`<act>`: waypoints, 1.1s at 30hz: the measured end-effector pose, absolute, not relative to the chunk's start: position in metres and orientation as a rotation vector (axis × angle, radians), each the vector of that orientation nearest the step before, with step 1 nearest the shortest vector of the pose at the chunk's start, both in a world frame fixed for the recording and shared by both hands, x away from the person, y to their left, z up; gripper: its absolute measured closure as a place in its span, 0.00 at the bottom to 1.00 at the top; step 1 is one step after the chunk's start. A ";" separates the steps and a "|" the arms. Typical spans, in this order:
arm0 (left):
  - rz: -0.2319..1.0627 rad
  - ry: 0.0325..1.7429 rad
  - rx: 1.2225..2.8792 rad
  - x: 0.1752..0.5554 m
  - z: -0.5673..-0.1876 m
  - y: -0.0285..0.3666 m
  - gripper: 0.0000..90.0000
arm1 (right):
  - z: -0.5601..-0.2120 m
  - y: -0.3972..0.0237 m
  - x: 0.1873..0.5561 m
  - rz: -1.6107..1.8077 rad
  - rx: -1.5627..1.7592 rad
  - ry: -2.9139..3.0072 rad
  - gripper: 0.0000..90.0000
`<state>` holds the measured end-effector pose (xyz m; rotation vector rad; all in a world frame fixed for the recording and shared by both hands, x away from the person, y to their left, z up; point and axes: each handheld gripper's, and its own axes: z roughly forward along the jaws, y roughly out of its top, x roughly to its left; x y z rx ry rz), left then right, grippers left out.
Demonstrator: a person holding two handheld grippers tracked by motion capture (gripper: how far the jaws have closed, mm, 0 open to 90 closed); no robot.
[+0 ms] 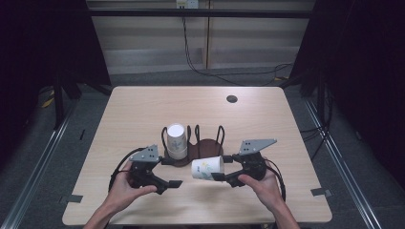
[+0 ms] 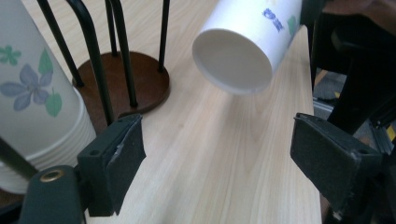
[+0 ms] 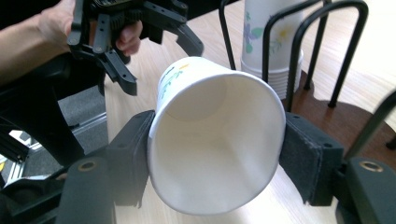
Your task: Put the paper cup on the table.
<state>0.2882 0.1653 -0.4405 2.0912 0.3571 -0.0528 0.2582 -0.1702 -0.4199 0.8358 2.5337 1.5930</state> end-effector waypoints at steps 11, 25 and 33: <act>-0.037 0.386 2.073 0.289 -0.439 0.180 0.19 | -0.419 -0.183 0.262 1.520 0.875 2.557 0.35; -0.025 0.467 2.062 0.296 -0.444 0.197 0.20 | -0.414 -0.197 0.266 1.377 0.948 2.612 0.35; 0.015 0.489 2.041 0.296 -0.447 0.200 0.18 | -0.414 -0.209 0.268 1.286 0.994 2.636 0.35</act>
